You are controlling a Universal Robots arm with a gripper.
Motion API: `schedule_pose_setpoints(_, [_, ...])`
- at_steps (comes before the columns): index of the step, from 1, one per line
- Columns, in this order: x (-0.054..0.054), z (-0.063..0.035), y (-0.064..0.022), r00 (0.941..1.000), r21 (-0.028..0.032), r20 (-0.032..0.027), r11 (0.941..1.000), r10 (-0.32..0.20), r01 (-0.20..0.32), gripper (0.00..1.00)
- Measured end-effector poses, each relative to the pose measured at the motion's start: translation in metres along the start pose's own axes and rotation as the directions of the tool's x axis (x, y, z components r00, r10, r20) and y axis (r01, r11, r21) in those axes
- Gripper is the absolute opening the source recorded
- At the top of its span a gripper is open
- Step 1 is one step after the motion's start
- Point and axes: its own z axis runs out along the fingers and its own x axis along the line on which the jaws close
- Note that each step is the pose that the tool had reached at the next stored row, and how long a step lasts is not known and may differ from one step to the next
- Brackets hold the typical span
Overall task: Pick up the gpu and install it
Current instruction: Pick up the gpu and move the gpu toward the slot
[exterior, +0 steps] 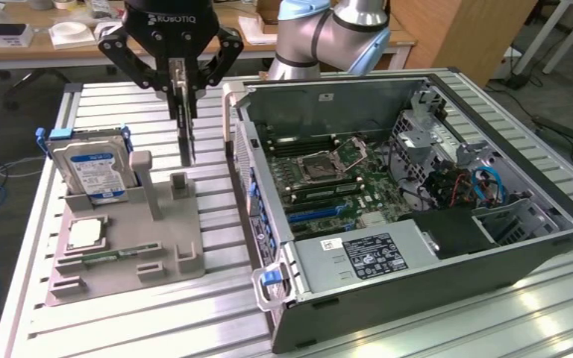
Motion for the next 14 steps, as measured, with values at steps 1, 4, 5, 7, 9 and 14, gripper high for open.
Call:
schedule_pose_setpoints(1, [0.0000,0.0000,0.0000,1.0000,0.0000,0.0000,1.0000,0.000,0.000,0.26])
schedule_pose_setpoints(4, [-0.0004,0.0000,0.0000,1.0000,0.0000,0.0000,1.0000,0.000,0.000,0.26])
schedule_pose_setpoints(5, [-0.0009,0.0000,0.0000,1.0000,-0.0001,0.0001,1.0000,0.000,0.000,0.26])
schedule_pose_setpoints(7, [-0.0017,0.0000,0.0000,1.0000,-0.0001,0.0001,1.0000,0.000,0.000,0.26])
schedule_pose_setpoints(9, [-0.0028,0.0000,0.0001,1.0000,-0.0002,0.0000,1.0000,0.000,0.000,0.26])
schedule_pose_setpoints(14, [-0.0089,-0.0001,0.0003,1.0000,-0.0001,0.0000,1.0000,0.000,0.000,0.26])
